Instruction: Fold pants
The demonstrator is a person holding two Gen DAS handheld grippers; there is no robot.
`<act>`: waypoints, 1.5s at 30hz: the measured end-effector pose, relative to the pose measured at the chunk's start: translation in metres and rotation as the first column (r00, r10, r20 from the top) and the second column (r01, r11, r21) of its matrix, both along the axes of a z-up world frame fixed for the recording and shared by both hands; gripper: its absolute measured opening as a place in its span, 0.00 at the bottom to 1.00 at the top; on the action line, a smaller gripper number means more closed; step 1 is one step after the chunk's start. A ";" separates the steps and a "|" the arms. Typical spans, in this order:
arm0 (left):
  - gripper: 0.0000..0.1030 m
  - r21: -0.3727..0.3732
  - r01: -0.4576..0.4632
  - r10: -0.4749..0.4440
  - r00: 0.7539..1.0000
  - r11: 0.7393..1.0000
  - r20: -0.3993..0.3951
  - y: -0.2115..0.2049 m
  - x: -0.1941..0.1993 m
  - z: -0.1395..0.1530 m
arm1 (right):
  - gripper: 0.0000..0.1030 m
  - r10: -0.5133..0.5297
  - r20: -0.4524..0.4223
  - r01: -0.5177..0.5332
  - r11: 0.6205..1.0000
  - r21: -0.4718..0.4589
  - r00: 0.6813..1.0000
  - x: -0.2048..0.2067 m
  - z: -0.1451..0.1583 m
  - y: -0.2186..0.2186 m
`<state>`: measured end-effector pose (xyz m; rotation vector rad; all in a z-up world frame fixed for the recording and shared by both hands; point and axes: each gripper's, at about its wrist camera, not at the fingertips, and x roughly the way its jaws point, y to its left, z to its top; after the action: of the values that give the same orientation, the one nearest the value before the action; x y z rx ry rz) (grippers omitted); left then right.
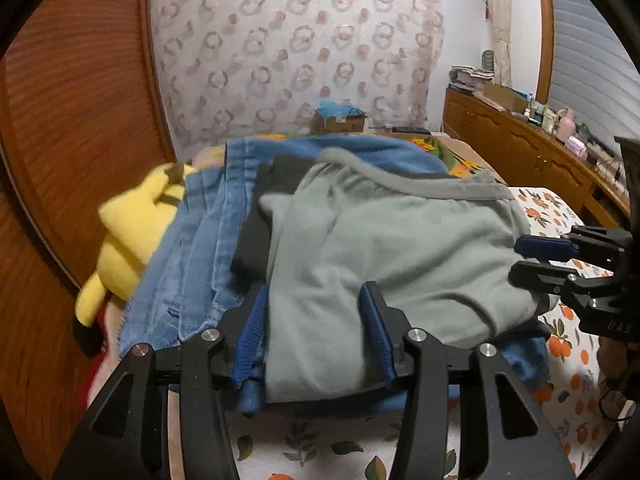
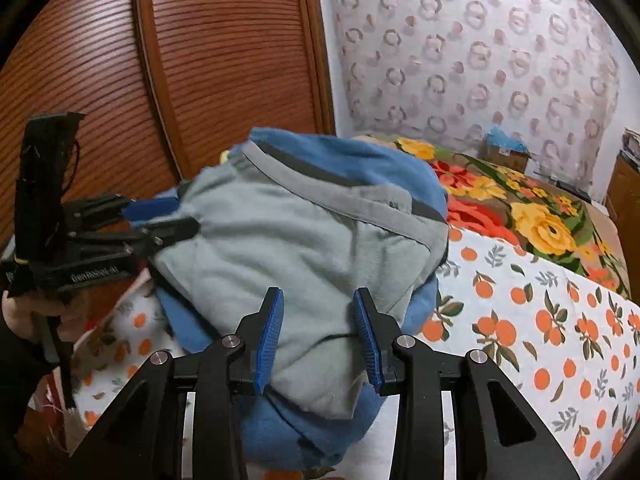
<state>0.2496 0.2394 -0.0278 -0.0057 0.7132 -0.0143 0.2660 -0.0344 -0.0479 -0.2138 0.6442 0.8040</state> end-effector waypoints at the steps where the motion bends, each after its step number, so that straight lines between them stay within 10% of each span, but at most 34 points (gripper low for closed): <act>1: 0.48 -0.007 -0.001 0.001 1.000 1.000 0.005 0.001 -0.002 0.000 | 0.36 -0.004 0.006 0.004 1.000 -0.007 1.000 0.000 -0.002 0.000; 19: 0.51 0.035 -0.009 0.005 0.995 0.999 0.097 -0.062 -0.059 0.029 | 0.37 -0.096 0.035 0.095 0.995 0.027 0.995 -0.070 0.014 -0.047; 24: 0.77 0.020 0.017 -0.019 0.991 1.000 0.134 -0.086 -0.075 0.035 | 0.37 -0.126 0.039 0.125 0.992 0.031 0.991 -0.087 0.018 -0.064; 29: 0.82 0.023 0.032 -0.036 0.985 0.999 0.168 -0.111 -0.092 0.042 | 0.37 -0.168 0.055 0.167 0.985 0.038 0.984 -0.113 0.021 -0.082; 38: 1.00 0.005 0.073 -0.072 0.972 0.997 0.224 -0.157 -0.120 0.054 | 0.81 -0.304 0.101 0.297 0.952 0.080 0.947 -0.162 0.033 -0.126; 45: 1.00 0.004 0.099 -0.097 0.962 0.995 0.254 -0.190 -0.141 0.067 | 0.87 -0.371 0.108 0.359 0.926 0.122 0.922 -0.195 0.045 -0.161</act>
<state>0.1088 0.0498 0.0393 0.0230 0.4557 -0.1116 0.0711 -0.1951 -0.0027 -0.0496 0.4998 0.4551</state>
